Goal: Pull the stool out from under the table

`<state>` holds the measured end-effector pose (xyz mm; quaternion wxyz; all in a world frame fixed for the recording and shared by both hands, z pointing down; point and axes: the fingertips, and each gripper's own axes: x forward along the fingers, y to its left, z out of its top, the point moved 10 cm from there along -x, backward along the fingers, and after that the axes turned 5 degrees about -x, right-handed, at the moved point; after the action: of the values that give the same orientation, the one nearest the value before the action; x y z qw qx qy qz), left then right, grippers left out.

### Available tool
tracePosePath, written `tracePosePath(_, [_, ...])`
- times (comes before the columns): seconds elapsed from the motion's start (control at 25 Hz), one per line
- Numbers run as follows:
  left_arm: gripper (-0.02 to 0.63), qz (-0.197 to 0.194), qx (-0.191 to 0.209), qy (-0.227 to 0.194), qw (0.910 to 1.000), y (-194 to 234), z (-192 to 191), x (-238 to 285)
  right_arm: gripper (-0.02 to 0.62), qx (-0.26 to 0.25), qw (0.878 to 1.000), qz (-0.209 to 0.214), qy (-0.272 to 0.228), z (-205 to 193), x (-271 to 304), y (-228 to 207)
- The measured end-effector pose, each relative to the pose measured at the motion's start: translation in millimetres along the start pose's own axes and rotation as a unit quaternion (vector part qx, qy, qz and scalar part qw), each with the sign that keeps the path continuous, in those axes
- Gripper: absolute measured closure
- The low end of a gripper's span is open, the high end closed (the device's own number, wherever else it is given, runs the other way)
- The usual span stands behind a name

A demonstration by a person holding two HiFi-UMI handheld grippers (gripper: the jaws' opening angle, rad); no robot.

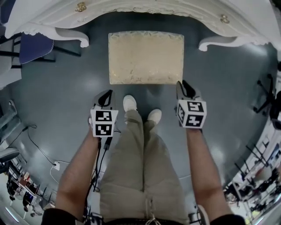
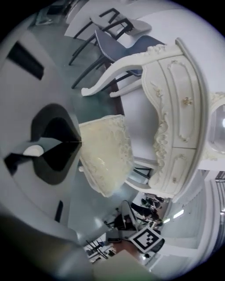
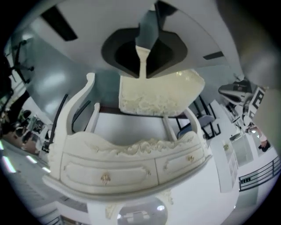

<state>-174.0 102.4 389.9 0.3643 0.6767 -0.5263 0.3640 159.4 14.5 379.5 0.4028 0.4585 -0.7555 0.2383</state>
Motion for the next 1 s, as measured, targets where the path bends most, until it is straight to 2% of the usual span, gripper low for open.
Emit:
tracePosePath(0.04, [0.601,-0.013,-0.004,-0.028,0.9995,-4,14,-16,0.573,0.009,1.000,-0.007,-0.028,13,-14,3])
tracePosePath(0.16, [0.603,-0.043,-0.006,-0.133,0.9901,-18,70,-62,0.594,0.029,0.993,-0.008,-0.115,47,-54,10])
tracePosePath(0.32, [0.603,-0.054,-0.010,-0.261,0.9637,-32,145,-125,0.594,0.012,0.976,0.002,-0.216,94,-105,17])
tracePosePath(0.48, [0.603,-0.033,-0.030,-0.342,0.9387,-48,180,-179,0.594,-0.033,0.958,-0.001,-0.283,127,-155,25])
tracePosePath(0.56, [0.603,-0.017,-0.024,-0.361,0.9320,-54,180,-195,0.594,-0.040,0.954,0.004,-0.297,132,-171,25])
tracePosePath(0.64, [0.603,-0.002,-0.010,-0.368,0.9298,-58,175,-203,0.594,-0.039,0.953,0.011,-0.301,131,-182,24])
tracePosePath(0.72, [0.603,0.014,0.000,-0.363,0.9317,-62,167,-207,0.594,-0.040,0.953,0.018,-0.301,128,-189,24])
tracePosePath(0.8, [0.603,0.026,-0.007,-0.356,0.9341,-65,160,-211,0.594,-0.042,0.953,0.031,-0.299,125,-195,26])
tracePosePath(1.0, [0.603,0.041,-0.010,-0.355,0.9339,-89,151,-212,0.594,-0.046,0.955,0.071,-0.283,114,-205,29])
